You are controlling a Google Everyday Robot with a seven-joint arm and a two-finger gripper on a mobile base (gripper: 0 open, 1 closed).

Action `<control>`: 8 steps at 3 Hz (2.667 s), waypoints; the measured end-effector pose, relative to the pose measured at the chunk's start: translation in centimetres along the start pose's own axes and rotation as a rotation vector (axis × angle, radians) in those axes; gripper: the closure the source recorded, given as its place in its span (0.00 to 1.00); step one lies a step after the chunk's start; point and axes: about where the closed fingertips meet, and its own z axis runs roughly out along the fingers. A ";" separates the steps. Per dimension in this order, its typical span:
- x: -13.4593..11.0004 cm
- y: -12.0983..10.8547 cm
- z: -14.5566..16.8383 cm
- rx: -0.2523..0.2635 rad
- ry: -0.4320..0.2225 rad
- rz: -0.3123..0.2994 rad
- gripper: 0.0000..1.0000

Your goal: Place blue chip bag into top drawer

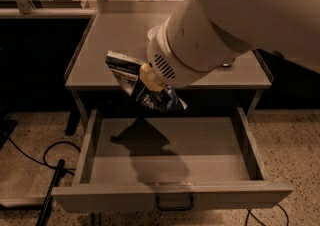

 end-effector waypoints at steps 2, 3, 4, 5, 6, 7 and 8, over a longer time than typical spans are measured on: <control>6.0 2.2 2.9 -0.104 0.047 0.139 1.00; 9.8 2.9 5.4 -0.151 0.085 0.205 1.00; 11.5 2.7 8.2 -0.177 0.120 0.234 1.00; 11.7 2.7 8.4 -0.178 0.122 0.236 1.00; 12.1 2.6 8.8 -0.191 0.135 0.254 1.00; 15.2 1.5 11.4 -0.157 0.203 0.311 1.00; 17.6 0.4 13.1 -0.114 0.263 0.346 1.00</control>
Offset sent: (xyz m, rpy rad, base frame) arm -0.0549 -0.0348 -0.1358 0.1374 0.3106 -0.1149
